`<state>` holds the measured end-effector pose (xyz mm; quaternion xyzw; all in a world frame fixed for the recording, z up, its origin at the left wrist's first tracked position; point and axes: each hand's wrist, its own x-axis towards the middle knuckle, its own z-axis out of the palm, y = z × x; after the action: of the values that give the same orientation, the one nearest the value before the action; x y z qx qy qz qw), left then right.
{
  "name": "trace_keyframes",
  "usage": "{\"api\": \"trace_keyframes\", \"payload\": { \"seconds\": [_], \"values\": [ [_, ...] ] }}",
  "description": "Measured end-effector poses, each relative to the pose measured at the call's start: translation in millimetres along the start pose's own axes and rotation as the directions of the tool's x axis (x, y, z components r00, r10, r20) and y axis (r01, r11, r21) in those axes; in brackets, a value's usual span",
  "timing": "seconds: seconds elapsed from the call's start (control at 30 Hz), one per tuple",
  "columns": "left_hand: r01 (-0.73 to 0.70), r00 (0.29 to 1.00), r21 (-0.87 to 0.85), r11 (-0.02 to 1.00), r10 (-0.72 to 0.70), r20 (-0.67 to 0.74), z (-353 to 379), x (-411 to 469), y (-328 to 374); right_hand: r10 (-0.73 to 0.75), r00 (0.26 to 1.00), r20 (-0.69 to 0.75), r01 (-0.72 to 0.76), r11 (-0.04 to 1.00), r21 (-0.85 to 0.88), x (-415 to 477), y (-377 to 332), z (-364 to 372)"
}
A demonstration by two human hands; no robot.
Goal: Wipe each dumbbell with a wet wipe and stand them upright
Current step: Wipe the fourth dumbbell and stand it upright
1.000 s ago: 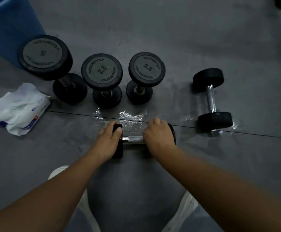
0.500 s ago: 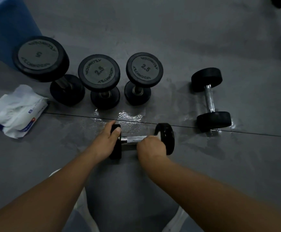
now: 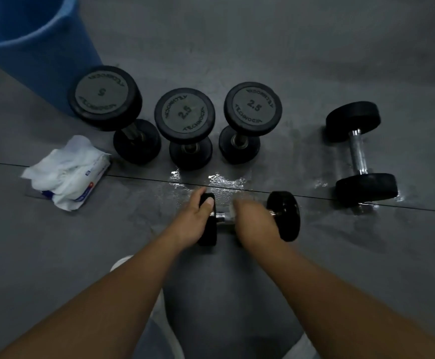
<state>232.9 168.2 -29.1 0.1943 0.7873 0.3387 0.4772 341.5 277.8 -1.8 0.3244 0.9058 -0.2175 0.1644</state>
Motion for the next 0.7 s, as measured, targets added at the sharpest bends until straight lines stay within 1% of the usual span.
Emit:
{"api": "trace_keyframes", "payload": {
  "seconds": [0.07, 0.1, 0.13, 0.17, 0.2, 0.23, 0.27, 0.3, 0.33, 0.37, 0.43, 0.47, 0.53, 0.57, 0.6, 0.63, 0.67, 0.7],
  "values": [
    [0.002, 1.0, -0.017, 1.0, -0.002, 0.0, 1.5, -2.3, -0.2, -0.107, 0.994, 0.017, 0.105, 0.992, 0.076, -6.5, -5.4, 20.4],
    [0.003, 1.0, -0.012, 1.0, -0.003, 0.0, 1.9, -1.5, -1.4, -0.123, 0.992, -0.009, 0.123, 0.98, 0.157, -9.5, -6.4, 21.9],
    [0.008, 1.0, -0.006, 1.0, -0.008, 0.004, 2.2, -0.7, -1.7, -0.086, 0.995, -0.05, 0.096, 0.959, 0.267, -8.9, -4.0, 19.0],
    [0.01, 1.0, -0.01, 1.0, -0.01, 0.006, 2.1, 0.7, -1.6, -0.017, 0.996, -0.093, 0.049, 0.932, 0.359, -6.2, -0.4, 15.9],
    [0.008, 1.0, -0.017, 1.0, -0.008, 0.007, 1.8, 2.0, -0.6, 0.061, 0.991, -0.117, -0.007, 0.911, 0.413, -3.0, 2.6, 14.8],
    [0.003, 1.0, -0.018, 1.0, -0.003, 0.01, 0.8, 3.0, 0.6, 0.115, 0.986, -0.117, -0.057, 0.908, 0.415, -1.0, 3.7, 16.0],
    [0.01, 1.0, -0.015, 1.0, -0.01, 0.019, -0.4, 3.1, 3.1, 0.127, 0.985, -0.113, -0.08, 0.933, 0.352, -1.3, 0.9, 20.9],
    [0.018, 0.999, -0.021, 1.0, -0.018, 0.026, -1.0, 4.2, 3.9, 0.104, 0.989, -0.108, -0.073, 0.962, 0.264, -3.4, -6.5, 25.8],
    [0.03, 0.999, -0.028, 0.999, -0.029, 0.033, -1.6, 4.5, 4.6, 0.07, 0.991, -0.112, -0.043, 0.973, 0.228, -5.5, -12.4, 30.3],
    [0.031, 0.999, -0.031, 0.999, -0.03, 0.031, -1.6, 4.6, 4.3, 0.055, 0.993, -0.105, -0.026, 0.964, 0.265, -7.4, -14.8, 30.7],
    [0.024, 1.0, -0.017, 1.0, -0.023, 0.019, -1.2, 3.3, 3.0, 0.063, 0.993, -0.097, -0.016, 0.904, 0.426, -9.2, -10.0, 24.6],
    [0.027, 0.999, -0.013, 1.0, -0.027, 0.02, -0.8, 3.3, 1.9, 0.096, 0.986, -0.133, -0.022, 0.881, 0.473, -5.8, -5.6, 21.6],
    [0.047, 0.999, -0.035, 0.998, -0.046, 0.022, 0.9, 1.3, -0.5, 0.217, 0.958, -0.189, -0.083, 0.836, 0.542, 3.5, 2.0, 21.4],
    [0.056, 0.998, -0.064, 0.996, -0.055, 0.016, 2.2, -0.9, -2.1, 0.254, 0.948, -0.192, -0.123, 0.848, 0.516, 7.6, 2.4, 22.2],
    [0.08, 0.997, -0.114, 0.99, -0.079, 0.013, 3.5, -4.0, -3.1, 0.234, 0.956, -0.176, -0.139, 0.892, 0.429, 9.6, 0.9, 25.7],
    [0.116, 0.993, -0.172, 0.978, -0.116, 0.013, 5.3, -6.6, -5.0, 0.161, 0.976, -0.149, -0.109, 0.945, 0.309, 7.5, -2.2, 29.7],
    [0.155, 0.988, -0.222, 0.963, -0.154, 0.018, 7.1, -8.8, -8.2, 0.083, 0.987, -0.136, -0.049, 0.971, 0.234, 2.3, -3.7, 34.1],
    [0.176, 0.984, -0.257, 0.95, -0.175, 0.027, 8.8, -9.9, -13.2, 0.011, 0.991, -0.133, 0.022, 0.969, 0.247, -4.9, -3.4, 35.4]
  ]
}}
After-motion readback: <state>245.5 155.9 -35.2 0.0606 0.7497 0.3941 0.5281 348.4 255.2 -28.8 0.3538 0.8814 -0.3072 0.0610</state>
